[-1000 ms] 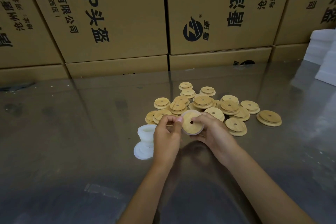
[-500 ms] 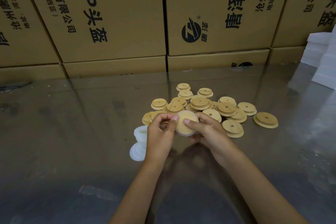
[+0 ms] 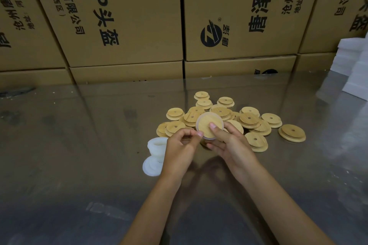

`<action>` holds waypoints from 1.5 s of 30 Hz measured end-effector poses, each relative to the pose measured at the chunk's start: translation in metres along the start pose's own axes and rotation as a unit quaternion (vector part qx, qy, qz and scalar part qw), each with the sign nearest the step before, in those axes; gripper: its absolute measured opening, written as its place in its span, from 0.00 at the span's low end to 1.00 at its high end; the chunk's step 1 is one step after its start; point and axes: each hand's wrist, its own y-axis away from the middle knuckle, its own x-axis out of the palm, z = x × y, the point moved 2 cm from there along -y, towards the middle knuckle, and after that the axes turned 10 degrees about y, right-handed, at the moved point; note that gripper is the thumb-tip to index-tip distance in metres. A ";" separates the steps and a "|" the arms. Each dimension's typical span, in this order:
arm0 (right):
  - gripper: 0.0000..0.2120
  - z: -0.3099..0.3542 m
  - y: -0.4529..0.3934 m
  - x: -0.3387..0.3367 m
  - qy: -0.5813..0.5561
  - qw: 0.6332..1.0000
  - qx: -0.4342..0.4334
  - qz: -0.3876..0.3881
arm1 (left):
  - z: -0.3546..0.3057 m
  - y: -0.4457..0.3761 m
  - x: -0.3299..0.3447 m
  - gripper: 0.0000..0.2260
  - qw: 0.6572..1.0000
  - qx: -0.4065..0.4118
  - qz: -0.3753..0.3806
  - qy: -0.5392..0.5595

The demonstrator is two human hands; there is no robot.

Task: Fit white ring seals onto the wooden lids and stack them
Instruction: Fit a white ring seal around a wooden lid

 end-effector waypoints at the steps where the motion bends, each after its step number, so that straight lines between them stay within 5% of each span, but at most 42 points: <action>1: 0.12 -0.001 -0.001 0.000 -0.006 1.000 0.005 0.003 | 0.000 0.001 0.000 0.04 1.000 -0.002 0.000 0.000; 14: 0.11 -0.004 -0.002 0.002 0.031 0.998 0.035 0.033 | -0.002 -0.002 -0.003 0.01 0.998 0.047 -0.035 0.039; 24: 0.10 -0.001 0.002 0.003 0.040 0.999 -0.005 0.026 | 0.000 -0.003 -0.007 0.09 0.993 -0.059 0.016 0.097; 34: 0.12 -0.005 -0.003 -0.001 0.015 0.999 0.003 0.034 | -0.001 -0.001 -0.007 0.12 0.993 -0.070 0.004 0.091; 38: 0.12 -0.006 -0.002 -0.001 0.042 0.999 0.022 0.028 | -0.002 -0.001 -0.006 0.09 0.996 -0.036 -0.024 0.072; 45: 0.14 -0.003 -0.001 0.000 0.079 0.997 0.004 0.006 | -0.011 0.002 -0.003 0.07 0.988 0.145 -0.015 -0.053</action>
